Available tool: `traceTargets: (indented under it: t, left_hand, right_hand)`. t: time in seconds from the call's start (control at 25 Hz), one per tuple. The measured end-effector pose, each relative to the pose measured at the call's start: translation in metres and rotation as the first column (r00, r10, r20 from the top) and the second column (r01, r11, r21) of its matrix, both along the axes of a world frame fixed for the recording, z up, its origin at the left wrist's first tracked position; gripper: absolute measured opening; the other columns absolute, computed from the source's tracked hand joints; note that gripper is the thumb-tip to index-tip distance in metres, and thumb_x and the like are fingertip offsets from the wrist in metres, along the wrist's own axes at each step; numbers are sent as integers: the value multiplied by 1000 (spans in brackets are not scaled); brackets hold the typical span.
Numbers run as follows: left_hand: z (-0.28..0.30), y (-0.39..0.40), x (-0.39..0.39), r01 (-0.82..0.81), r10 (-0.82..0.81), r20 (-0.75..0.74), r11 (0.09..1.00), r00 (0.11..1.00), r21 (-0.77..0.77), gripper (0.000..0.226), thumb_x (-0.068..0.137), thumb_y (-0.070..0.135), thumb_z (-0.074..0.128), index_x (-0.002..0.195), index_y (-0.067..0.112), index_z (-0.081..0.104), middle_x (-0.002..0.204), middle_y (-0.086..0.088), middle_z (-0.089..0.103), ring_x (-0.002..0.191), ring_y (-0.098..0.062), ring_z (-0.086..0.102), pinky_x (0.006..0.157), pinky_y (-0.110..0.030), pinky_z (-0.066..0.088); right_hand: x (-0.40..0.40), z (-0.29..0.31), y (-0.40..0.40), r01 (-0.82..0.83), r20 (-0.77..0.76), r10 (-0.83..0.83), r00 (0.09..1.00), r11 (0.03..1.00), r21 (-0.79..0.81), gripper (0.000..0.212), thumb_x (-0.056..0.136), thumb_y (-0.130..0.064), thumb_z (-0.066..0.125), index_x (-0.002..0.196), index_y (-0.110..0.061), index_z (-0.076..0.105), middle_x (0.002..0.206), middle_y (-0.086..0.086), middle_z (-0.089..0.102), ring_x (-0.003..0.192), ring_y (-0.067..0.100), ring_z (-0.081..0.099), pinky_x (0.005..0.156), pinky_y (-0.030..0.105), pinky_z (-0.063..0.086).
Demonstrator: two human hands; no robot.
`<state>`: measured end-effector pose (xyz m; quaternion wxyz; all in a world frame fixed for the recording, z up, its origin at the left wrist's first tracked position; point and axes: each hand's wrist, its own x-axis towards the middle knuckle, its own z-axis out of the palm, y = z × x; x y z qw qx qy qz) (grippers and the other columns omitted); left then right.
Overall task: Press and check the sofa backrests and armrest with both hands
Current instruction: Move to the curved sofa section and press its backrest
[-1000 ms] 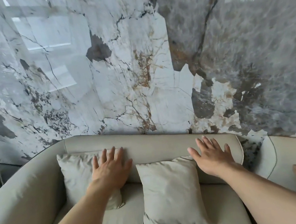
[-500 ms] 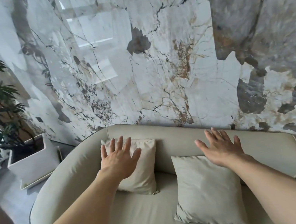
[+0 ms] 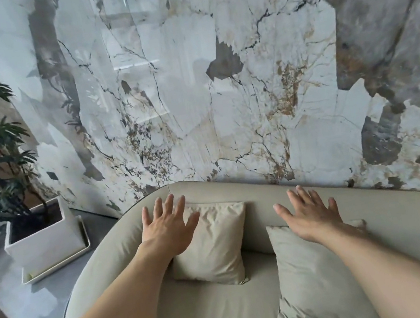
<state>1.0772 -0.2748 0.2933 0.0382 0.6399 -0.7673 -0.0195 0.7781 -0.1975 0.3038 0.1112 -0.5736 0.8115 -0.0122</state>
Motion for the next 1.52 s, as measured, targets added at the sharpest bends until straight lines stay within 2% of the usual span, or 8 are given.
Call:
traceTargets:
  t: [0.2,0.48,0.84,1.04,1.24,1.4,1.52]
  left_hand:
    - [-8,-29,72,83,-83,-41,997,996,4,72,88,68,10,152,34,6,163,3,1,148,-21,-9,114,-49,-13]
    - [-7,-59,108,148,-147,-47,989,988,21,72,89,67,11,152,32,4,163,2,-2,148,-22,-10,115,-50,-10]
    - [1,-114,145,24,-24,43,1000,999,-5,69,91,65,10,152,31,6,163,2,-1,148,-23,-8,117,-50,-7]
    - [-11,-148,141,28,-31,104,999,994,32,70,91,65,8,152,30,4,163,1,-2,148,-23,-8,117,-51,-7]
    - [-37,-198,116,79,-82,99,996,992,42,68,93,62,11,152,31,3,163,3,-4,148,-21,-9,117,-48,-10]
    - [-84,-252,104,148,-153,82,987,985,62,68,93,62,9,153,31,1,162,4,-5,148,-20,-11,117,-47,-11]
    - [-126,-301,102,203,-217,91,970,972,136,71,90,63,2,153,32,-1,162,3,-8,147,-22,-13,117,-48,-12]
  right_hand:
    - [73,5,-11,75,-45,-76,996,997,-17,76,90,-70,9,154,-29,3,163,-5,-8,149,19,-6,115,52,-3]
    - [113,17,-31,124,-82,-125,989,992,-11,76,91,-69,9,154,-28,3,163,-5,-8,149,19,-6,115,53,-3]
    - [120,-6,-130,46,11,-46,999,998,-48,76,90,-71,8,154,-29,0,163,-4,-11,149,19,-9,116,52,-4]
    - [121,-31,-173,7,48,-6,999,1000,-14,77,90,-70,6,154,-29,-2,163,-3,-11,149,20,-9,116,52,-4]
    - [115,-54,-215,35,55,-33,998,999,-22,76,90,-70,8,154,-30,-1,163,-4,-10,149,19,-8,116,52,-4]
    - [116,-90,-260,93,70,-92,993,995,-19,76,89,-71,9,154,-31,2,163,-5,-8,149,17,-7,116,52,-3]
    - [124,-132,-297,137,79,-138,987,990,8,77,89,-72,9,154,-31,2,163,-6,-6,149,17,-6,116,51,-2]
